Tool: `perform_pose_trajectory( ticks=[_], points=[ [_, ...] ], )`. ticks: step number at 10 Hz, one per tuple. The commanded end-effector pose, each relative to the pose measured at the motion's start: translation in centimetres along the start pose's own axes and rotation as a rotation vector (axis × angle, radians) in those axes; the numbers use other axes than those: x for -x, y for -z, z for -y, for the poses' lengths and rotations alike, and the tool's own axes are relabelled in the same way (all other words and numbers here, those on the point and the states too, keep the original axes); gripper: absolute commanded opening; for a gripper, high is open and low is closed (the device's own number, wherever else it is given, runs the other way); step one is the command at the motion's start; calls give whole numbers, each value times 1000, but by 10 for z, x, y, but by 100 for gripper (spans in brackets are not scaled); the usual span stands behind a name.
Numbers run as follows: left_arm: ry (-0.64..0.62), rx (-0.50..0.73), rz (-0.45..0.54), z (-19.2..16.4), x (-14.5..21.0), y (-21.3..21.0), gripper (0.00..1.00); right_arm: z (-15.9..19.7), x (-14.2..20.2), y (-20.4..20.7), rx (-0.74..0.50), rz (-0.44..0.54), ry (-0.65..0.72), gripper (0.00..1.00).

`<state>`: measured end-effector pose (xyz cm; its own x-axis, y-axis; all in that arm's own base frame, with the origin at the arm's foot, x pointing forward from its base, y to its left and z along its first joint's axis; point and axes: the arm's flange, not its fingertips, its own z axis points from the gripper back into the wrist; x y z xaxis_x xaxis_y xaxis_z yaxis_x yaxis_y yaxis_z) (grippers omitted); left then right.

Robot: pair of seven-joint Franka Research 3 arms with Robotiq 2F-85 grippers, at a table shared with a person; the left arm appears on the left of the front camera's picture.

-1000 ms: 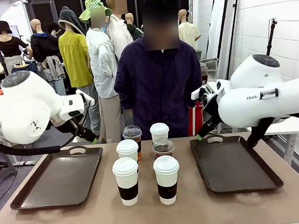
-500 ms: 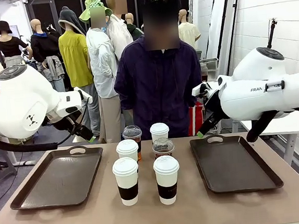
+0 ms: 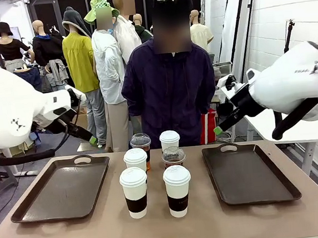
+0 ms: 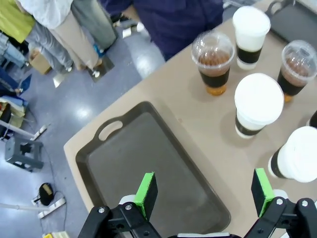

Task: Distribute the coffee onto the tray.
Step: Pick up one iced Americano and place it on the right Handle tray.

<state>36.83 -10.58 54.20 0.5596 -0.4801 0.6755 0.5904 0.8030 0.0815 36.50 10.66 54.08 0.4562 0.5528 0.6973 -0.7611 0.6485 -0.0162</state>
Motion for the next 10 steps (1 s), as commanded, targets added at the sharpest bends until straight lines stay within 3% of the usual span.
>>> perform_pose_trajectory(
  ticks=[1,4,7,8,10],
  points=[
    [0,74,90,-3,26,-4,100,9,14,1,-103,78,-15,100],
    [-8,112,160,-7,40,-6,100,16,21,1,-146,134,-9,100],
    [-25,72,121,-4,38,-3,100,8,20,2,-95,118,-26,100],
    [-22,90,122,-20,0,-13,100,14,16,-4,-124,121,2,100],
    [-22,90,122,-20,0,-13,100,14,16,-4,-124,121,2,100]
  ],
)
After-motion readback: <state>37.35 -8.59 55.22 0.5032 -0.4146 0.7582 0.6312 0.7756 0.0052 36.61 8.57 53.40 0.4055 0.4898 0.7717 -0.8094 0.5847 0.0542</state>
